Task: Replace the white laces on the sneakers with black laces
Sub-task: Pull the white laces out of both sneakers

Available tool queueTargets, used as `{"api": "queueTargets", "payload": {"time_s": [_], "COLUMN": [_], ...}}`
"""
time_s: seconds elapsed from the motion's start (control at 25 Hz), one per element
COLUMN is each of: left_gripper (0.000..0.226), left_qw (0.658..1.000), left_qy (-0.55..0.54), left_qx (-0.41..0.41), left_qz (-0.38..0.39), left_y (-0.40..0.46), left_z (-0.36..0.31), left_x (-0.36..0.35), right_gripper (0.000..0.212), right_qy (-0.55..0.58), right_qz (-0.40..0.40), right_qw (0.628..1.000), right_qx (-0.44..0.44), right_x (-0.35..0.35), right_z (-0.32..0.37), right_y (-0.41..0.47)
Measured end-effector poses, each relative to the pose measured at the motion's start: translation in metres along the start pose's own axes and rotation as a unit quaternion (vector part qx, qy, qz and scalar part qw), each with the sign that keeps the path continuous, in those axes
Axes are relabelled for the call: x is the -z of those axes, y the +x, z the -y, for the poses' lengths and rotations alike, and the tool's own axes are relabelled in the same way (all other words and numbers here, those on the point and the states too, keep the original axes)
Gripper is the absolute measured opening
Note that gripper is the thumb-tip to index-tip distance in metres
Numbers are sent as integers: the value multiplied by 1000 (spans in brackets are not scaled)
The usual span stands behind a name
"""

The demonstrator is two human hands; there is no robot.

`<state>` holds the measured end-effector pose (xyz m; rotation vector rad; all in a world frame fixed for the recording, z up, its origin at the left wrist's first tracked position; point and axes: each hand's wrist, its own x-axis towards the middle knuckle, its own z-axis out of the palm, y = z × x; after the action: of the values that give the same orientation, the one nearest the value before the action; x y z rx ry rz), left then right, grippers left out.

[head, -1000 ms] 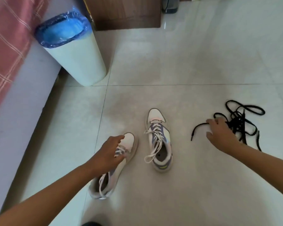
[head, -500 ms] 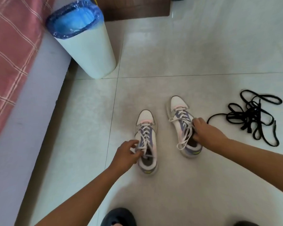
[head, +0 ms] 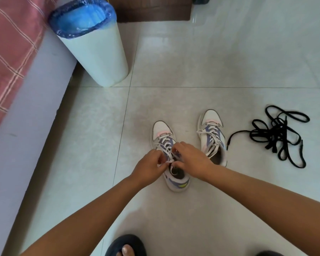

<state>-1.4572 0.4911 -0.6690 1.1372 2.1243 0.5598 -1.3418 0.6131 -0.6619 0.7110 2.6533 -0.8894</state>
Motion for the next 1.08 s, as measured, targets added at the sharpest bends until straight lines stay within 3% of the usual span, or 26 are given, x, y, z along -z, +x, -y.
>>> {"api": "queueTargets", "payload": {"time_s": [0.2,0.28,0.36,0.56,0.76,0.92,1.08], "left_gripper": [17,16,15,14,13,4,20], "left_qw": [994,994,994,996,994,995,1000], "left_qy": [-87,-92,-95,-82,-102,-93,2], "left_qx": [62,58,57,34,41,39,24], "left_qz": [10,19,24,32,4,7,12], "left_y": [5,5,4,3,8,12,15], "left_z": [2,1,1,1,-1,-4,3], "left_x": [11,11,11,12,13,17,22], "right_gripper": [29,24,17,15,40,31,22], "right_qy": [-99,37,176,247,238,235,248], "right_qz": [-43,-80,-94,22,18,40,63], "right_qw": [993,995,972,963,963,963,960], "right_qx": [44,-51,-121,-107,-126,-124,-109], "right_x": [-10,-12,-7,15,13,13,34], "right_z": [2,9,13,4,6,4,-5], "right_y": [-8,-8,-6,-6,0,5,4]}}
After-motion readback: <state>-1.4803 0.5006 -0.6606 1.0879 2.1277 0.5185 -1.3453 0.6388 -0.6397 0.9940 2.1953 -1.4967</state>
